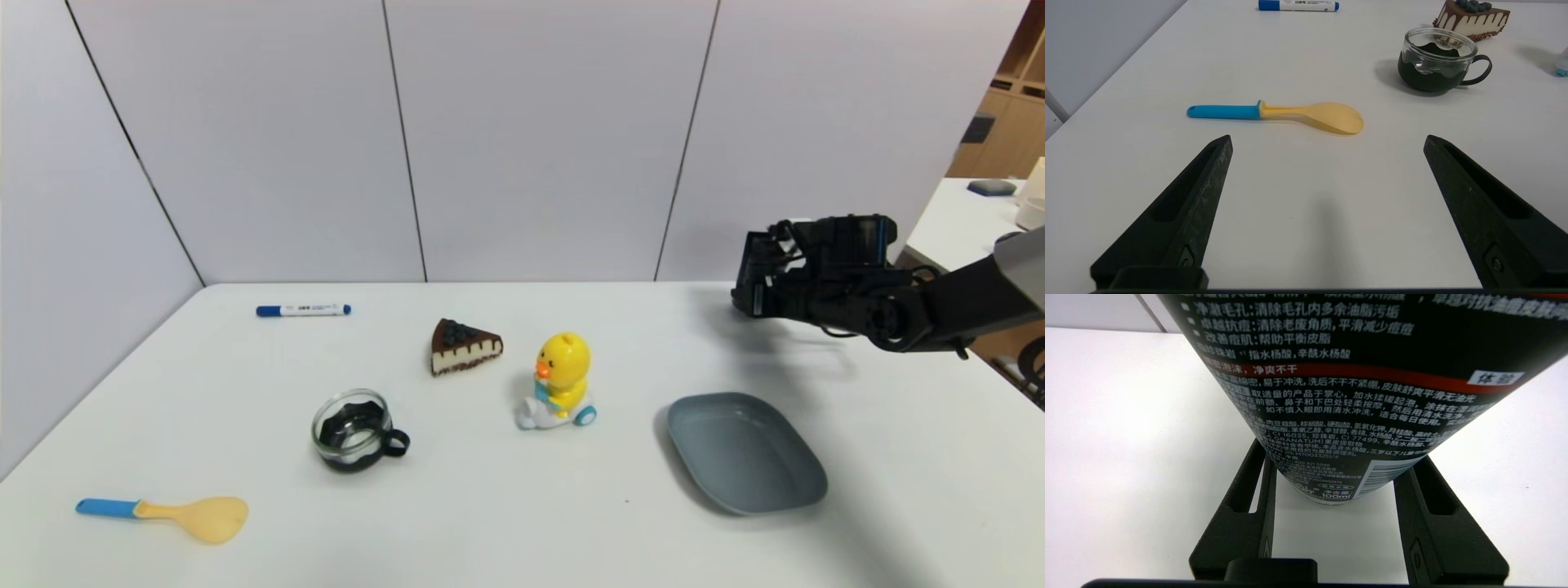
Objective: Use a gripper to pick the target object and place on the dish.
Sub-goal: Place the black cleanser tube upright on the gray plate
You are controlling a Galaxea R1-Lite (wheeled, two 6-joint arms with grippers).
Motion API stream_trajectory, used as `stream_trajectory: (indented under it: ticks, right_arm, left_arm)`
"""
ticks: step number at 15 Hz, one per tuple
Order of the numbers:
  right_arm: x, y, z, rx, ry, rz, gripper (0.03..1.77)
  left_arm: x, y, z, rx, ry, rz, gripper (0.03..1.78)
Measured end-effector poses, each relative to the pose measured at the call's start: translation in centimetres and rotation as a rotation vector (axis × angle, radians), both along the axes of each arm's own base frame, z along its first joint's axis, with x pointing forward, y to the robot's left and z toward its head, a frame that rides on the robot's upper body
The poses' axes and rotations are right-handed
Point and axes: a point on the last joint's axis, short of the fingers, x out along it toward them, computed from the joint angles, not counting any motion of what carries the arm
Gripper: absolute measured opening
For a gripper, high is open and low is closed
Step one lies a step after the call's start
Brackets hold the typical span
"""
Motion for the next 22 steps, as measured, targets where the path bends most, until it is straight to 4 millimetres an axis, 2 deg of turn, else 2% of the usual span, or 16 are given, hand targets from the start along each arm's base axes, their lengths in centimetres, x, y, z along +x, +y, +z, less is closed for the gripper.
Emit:
stream_trajectory:
  ticks: [4, 6, 9, 15, 18, 22]
  right_arm:
    - [-2.2, 0.2, 1.9, 0.006, -0.013, 0.002, 0.82]
    - [-4.2, 0.3, 3.4, 0.010, -0.025, 0.004, 0.82]
    - [-8.0, 0.7, 5.1, 0.013, -0.032, 0.015, 0.82]
    - [-16.7, 1.5, 6.6, 0.016, -0.035, 0.054, 0.82]
    - [-21.1, 2.3, 6.5, 0.014, -0.033, 0.100, 0.82]
    - [-26.7, 3.5, 5.0, 0.011, -0.029, 0.198, 0.82]
  left_arm:
    - [0.0, 0.0, 0.0, 0.000, 0.000, 0.000, 1.69]
    - [0.0, 0.0, 0.0, 0.000, 0.000, 0.000, 1.69]
    - [0.0, 0.0, 0.0, 0.000, 0.000, 0.000, 1.69]
    - [0.0, 0.0, 0.0, 0.000, 0.000, 0.000, 1.69]
    - [0.0, 0.0, 0.0, 0.000, 0.000, 0.000, 1.69]
    - [0.0, 0.0, 0.0, 0.000, 0.000, 0.000, 1.69]
